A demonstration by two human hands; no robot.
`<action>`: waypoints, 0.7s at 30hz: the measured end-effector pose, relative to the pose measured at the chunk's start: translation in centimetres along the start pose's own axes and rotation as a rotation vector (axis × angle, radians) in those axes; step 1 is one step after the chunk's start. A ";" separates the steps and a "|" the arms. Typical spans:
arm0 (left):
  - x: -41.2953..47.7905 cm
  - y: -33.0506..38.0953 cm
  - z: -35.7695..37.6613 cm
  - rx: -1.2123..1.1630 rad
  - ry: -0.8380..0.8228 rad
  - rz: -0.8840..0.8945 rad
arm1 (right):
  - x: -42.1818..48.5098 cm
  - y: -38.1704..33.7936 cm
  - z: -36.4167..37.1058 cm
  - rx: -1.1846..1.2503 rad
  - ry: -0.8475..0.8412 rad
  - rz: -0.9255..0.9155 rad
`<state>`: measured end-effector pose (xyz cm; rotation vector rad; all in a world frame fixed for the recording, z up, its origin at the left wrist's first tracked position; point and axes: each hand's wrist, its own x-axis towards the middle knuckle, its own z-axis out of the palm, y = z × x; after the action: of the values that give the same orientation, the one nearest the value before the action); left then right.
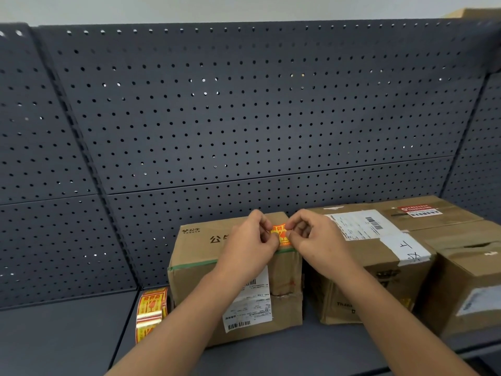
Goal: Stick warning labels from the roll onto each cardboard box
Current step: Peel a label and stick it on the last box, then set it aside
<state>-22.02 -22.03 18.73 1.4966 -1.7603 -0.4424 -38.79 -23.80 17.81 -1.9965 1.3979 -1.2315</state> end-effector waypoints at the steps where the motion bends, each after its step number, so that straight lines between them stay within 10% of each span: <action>1: 0.0 0.0 0.1 0.008 -0.001 0.000 | 0.0 0.0 0.0 -0.002 -0.002 0.001; 21: -0.2 0.0 0.2 0.083 -0.030 0.001 | -0.4 0.1 0.2 -0.007 0.017 0.000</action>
<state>-22.15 -21.94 18.50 1.5541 -1.8221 -0.3980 -38.71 -23.53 17.48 -1.9958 1.4120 -1.2476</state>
